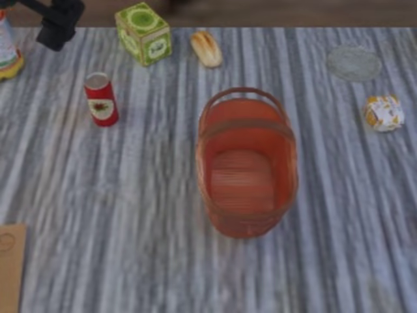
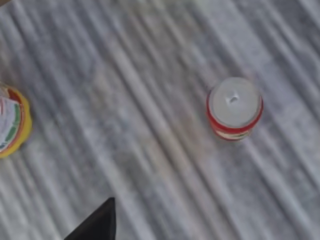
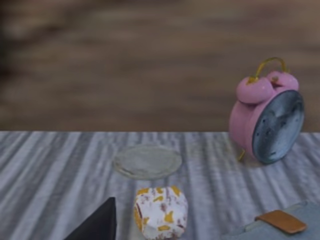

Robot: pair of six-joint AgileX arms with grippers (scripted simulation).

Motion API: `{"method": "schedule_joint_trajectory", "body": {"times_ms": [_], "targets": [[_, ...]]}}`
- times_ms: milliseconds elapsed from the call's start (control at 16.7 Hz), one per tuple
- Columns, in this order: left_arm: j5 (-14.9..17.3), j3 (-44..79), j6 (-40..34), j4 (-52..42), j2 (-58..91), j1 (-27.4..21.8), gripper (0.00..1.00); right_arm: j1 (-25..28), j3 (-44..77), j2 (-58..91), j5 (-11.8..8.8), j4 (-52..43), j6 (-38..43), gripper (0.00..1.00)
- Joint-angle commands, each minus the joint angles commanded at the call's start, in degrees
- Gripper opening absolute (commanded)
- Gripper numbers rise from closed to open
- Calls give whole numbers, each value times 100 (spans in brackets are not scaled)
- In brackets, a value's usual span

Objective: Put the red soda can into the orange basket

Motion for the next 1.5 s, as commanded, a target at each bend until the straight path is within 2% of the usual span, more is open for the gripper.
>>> {"method": "schedule_joint_trajectory", "body": {"times_ms": [360, 660, 1140, 1500], "targets": [[-26, 2980, 747, -1699, 2997, -96, 100, 0, 0, 0, 0, 0, 0, 100], [-52, 4439, 1115, -2547, 4482, -135, 100, 0, 0, 0, 0, 0, 0, 100], [-57, 4637, 1171, -2654, 4726, -110, 100, 0, 0, 0, 0, 0, 0, 100], [-60, 3628, 1152, -1740, 4630, -160, 100, 0, 0, 0, 0, 0, 0, 100]]}}
